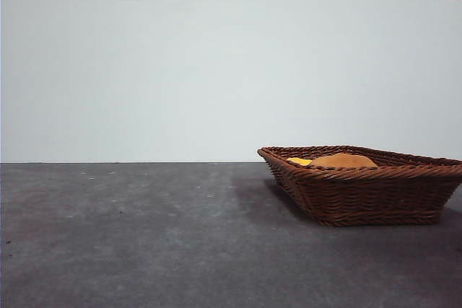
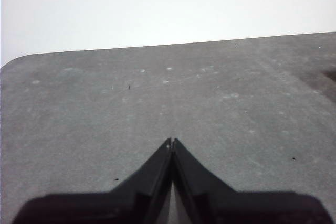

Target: Help me put the vegetables on the table into the basket

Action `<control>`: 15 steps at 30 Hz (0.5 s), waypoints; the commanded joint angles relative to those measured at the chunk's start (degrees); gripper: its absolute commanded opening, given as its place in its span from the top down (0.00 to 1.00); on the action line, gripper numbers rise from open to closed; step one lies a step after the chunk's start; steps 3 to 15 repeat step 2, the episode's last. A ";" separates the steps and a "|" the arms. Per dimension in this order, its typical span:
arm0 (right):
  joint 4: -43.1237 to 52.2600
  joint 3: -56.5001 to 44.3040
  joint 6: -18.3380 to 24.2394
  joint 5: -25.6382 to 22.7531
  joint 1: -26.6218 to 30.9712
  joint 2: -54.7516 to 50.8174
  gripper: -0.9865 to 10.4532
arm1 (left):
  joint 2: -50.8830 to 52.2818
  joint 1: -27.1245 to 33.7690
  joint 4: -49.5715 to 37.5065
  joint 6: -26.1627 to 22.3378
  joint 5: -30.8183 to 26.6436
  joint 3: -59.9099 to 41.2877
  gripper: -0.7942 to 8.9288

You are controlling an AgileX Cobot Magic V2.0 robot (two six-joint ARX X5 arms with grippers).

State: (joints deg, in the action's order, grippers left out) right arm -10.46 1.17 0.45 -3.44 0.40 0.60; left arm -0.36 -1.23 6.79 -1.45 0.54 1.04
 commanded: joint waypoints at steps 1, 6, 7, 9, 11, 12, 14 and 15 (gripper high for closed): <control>-0.42 -0.15 0.17 -0.17 -0.07 -0.15 0.93 | 0.15 0.20 -0.26 -0.31 -0.13 -0.61 0.92; -0.42 -0.15 0.20 -0.15 -0.07 -0.15 0.93 | 0.15 0.20 -0.26 -0.31 -0.13 -0.59 0.92; -0.42 -0.15 0.20 -0.15 -0.07 -0.15 0.93 | 0.15 0.20 -0.26 -0.31 -0.13 -0.59 0.92; -0.42 -0.15 0.20 -0.15 -0.07 -0.15 0.93 | 0.15 0.20 -0.26 -0.31 -0.13 -0.59 0.92; -0.42 -0.15 0.20 -0.15 -0.07 -0.15 0.93 | 0.15 0.20 -0.26 -0.31 -0.13 -0.59 0.92; -0.42 -0.15 0.20 -0.15 -0.07 -0.15 0.93 | 0.15 0.20 -0.26 -0.31 -0.13 -0.59 0.92; -0.42 -0.15 0.20 -0.15 -0.07 -0.15 0.93 | 0.15 0.20 -0.26 -0.31 -0.13 -0.59 0.92; -0.42 -0.15 0.20 -0.15 -0.07 -0.15 0.93 | 0.15 0.20 -0.26 -0.31 -0.13 -0.59 0.92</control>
